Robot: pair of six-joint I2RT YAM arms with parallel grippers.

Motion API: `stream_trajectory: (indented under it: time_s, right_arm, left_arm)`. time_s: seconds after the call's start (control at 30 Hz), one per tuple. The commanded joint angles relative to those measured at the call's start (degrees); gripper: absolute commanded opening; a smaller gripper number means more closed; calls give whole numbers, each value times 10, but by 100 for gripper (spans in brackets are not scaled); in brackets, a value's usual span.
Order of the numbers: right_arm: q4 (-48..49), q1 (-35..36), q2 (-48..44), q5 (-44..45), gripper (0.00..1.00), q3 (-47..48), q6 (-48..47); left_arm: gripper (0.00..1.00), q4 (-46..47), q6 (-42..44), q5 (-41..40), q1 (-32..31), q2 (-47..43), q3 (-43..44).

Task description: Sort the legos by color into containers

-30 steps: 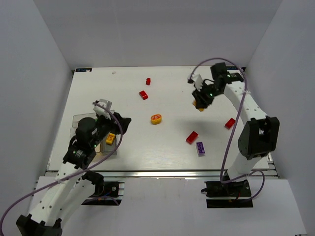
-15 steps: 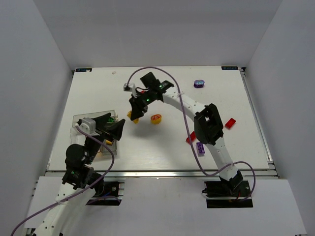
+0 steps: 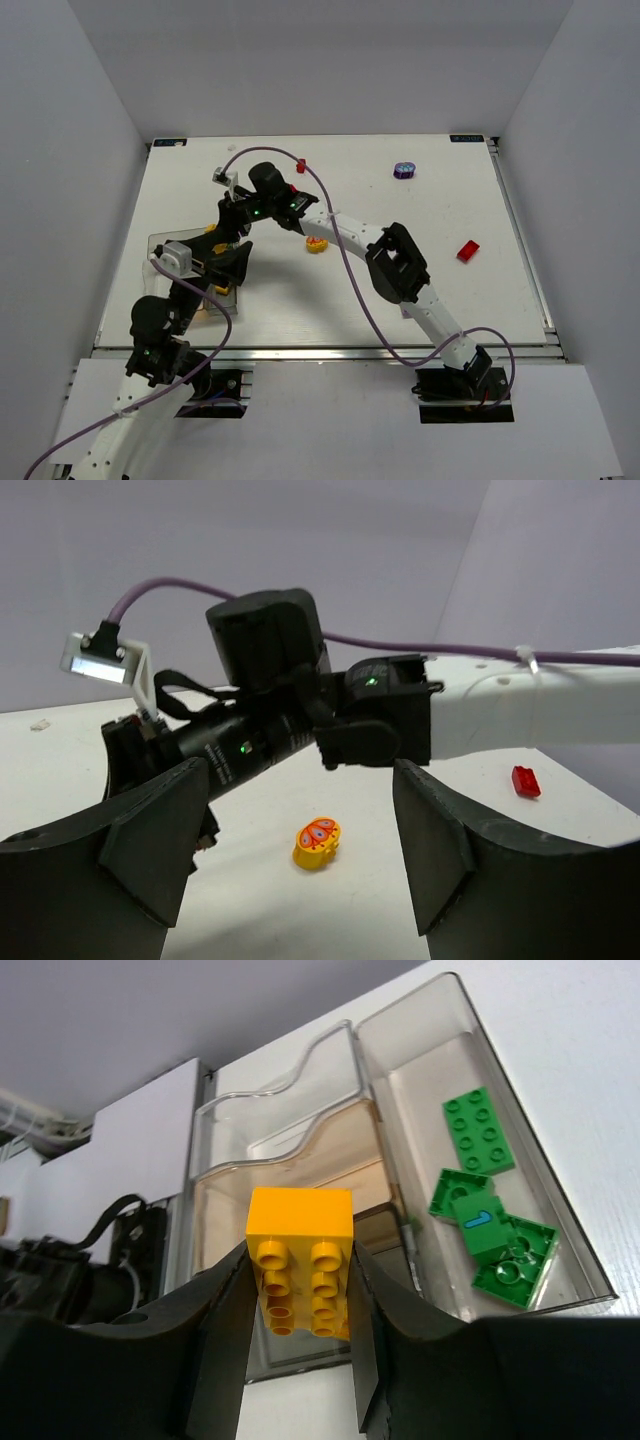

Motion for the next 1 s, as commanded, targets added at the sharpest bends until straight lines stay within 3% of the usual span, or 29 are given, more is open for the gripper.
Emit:
stream_trajectory:
  time_s: [0.0, 0.2, 0.33, 0.5, 0.83, 0.97]
  right_arm:
    - [66, 7, 6, 41, 0, 2, 19]
    - [59, 20, 5, 48, 0, -3, -23]
    - [40, 30, 4, 41, 12, -13, -43]
    - [30, 37, -3, 39, 14, -35, -49]
    - [7, 37, -20, 46, 55, -39, -88]
    - [2, 37, -38, 45, 61, -37, -105]
  left_arm:
    - [84, -1, 6, 5, 3, -5, 8]
    - [84, -7, 5, 0, 3, -9, 13]
    - [84, -11, 5, -1, 3, -8, 14]
    - [84, -15, 6, -6, 3, -10, 16]
    - [91, -36, -7, -26, 3, 0, 29]
    - [91, -42, -10, -28, 3, 10, 35]
